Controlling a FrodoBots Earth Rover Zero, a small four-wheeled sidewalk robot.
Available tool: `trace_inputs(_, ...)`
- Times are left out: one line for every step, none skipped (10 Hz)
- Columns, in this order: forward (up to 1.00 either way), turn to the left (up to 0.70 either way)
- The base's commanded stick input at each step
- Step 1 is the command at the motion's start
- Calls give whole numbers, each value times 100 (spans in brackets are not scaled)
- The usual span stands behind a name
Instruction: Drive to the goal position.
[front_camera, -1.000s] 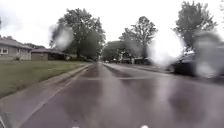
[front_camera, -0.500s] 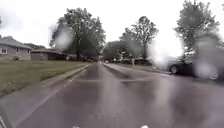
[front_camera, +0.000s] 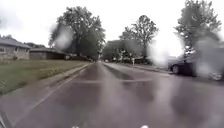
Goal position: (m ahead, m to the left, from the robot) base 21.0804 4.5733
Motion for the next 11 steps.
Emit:
trace_inputs(50,-1)
trace_inputs(50,-1)
trace_inputs(50,-1)
trace_inputs(50,-1)
trace_inputs(50,-1)
trace_inputs(50,-1)
trace_inputs(50,-1)
trace_inputs(50,-1)
trace_inputs(50,-1)
trace_inputs(50,-1)
trace_inputs(50,-1)
